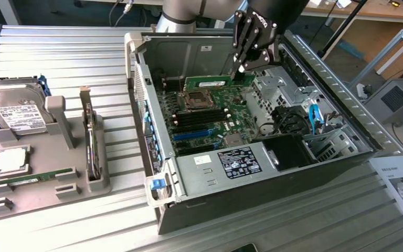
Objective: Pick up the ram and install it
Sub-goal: 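Pick up the ram and move it above insertion slot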
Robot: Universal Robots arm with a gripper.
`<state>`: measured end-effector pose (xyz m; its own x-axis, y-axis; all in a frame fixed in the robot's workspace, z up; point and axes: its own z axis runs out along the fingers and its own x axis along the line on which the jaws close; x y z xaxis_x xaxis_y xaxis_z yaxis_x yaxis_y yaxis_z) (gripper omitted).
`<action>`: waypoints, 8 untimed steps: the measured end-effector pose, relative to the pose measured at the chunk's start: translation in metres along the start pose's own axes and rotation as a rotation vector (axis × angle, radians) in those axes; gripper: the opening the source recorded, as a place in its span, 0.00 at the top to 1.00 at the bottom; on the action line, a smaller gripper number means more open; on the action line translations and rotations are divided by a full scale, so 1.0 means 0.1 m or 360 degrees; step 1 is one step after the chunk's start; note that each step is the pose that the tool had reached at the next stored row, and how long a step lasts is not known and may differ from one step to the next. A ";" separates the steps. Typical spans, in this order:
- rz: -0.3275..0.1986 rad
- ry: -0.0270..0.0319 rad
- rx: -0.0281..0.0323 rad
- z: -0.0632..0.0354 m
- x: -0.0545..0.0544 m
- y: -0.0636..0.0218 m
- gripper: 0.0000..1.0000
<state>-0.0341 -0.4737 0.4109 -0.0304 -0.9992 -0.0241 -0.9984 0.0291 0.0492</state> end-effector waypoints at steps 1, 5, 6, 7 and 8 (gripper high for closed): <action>0.0000 0.00000 0.00000 0.000 0.00 0.000 0.88; -0.0001 0.00000 0.00010 0.000 0.00 0.000 0.88; -0.0002 0.00000 0.00017 0.001 0.00 0.000 0.88; -0.0003 0.00000 0.00022 0.001 0.00 0.000 0.88; -0.0004 0.00000 0.00024 0.001 0.00 -0.001 0.88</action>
<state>-0.0340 -0.4736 0.4108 -0.0278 -0.9993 -0.0242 -0.9985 0.0266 0.0477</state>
